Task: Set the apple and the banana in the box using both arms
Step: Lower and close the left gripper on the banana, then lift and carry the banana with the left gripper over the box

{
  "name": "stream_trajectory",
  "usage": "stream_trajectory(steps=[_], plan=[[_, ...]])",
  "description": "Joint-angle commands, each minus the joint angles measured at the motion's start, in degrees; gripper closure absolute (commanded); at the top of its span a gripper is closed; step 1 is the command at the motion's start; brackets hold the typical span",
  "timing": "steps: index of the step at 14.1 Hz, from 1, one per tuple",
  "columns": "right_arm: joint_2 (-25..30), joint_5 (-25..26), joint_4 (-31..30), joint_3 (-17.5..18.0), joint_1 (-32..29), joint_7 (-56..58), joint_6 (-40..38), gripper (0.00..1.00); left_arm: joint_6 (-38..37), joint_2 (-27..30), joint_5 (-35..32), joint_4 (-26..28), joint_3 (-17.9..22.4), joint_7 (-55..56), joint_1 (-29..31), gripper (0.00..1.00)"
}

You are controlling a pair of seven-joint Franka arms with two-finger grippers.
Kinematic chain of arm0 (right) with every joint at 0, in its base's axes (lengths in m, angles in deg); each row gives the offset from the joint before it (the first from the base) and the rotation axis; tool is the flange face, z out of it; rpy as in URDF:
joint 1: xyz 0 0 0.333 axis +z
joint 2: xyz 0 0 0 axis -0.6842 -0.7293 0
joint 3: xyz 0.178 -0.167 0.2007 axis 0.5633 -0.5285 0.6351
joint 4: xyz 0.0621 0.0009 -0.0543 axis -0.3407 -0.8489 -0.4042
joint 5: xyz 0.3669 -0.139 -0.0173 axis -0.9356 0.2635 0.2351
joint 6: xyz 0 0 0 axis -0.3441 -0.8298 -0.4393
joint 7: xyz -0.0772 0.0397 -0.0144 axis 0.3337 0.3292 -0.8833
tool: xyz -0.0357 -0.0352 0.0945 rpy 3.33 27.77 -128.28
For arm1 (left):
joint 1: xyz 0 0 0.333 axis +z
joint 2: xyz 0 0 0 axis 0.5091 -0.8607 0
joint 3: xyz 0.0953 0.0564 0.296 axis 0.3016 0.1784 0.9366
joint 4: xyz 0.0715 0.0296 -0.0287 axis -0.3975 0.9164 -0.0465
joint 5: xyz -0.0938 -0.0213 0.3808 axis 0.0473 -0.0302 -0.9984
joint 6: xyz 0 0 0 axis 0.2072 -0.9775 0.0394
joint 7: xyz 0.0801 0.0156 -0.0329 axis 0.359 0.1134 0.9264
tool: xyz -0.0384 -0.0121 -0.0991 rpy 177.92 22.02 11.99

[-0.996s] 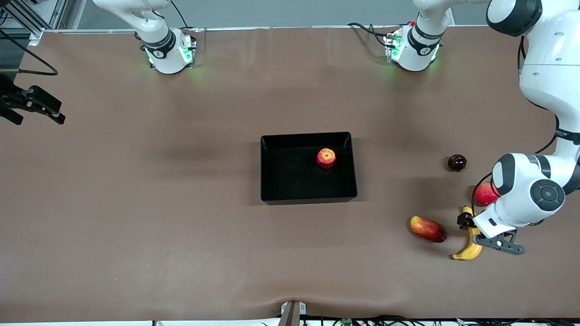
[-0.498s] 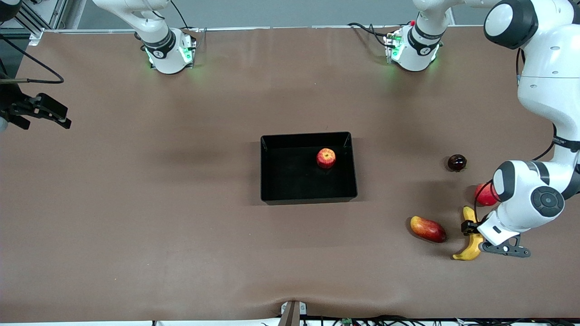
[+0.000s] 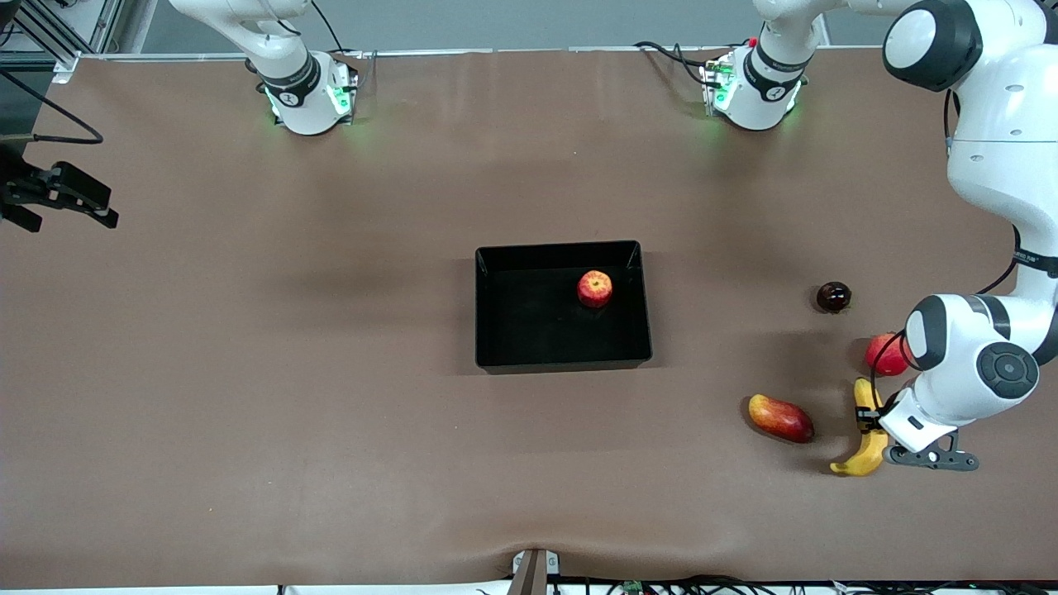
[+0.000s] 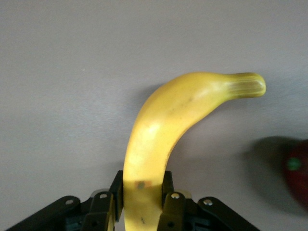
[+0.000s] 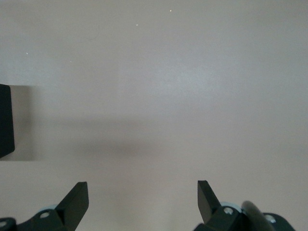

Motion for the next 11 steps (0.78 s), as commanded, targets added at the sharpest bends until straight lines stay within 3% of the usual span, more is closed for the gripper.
stream_trajectory(steps=[1,4,8,11], plan=[[0.3,1.0,0.8,0.7,-1.2,2.0,-1.0,0.00,-7.3,6.0,1.6,0.3,-3.2,1.0,-0.5,1.00],[0.2,1.1,0.9,0.7,-1.4,2.9,-0.8,0.00,-14.8,12.2,1.7,0.5,-8.8,3.4,-0.8,1.00],[0.2,1.1,0.8,0.7,-1.4,2.9,-0.8,0.00,-24.8,15.2,1.6,0.7,-15.6,25.3,-7.4,1.00],[0.2,1.1,0.8,0.7,-1.3,2.3,-0.9,0.00,-25.2,14.7,1.6,0.7,-17.0,41.4,-15.5,1.00]])
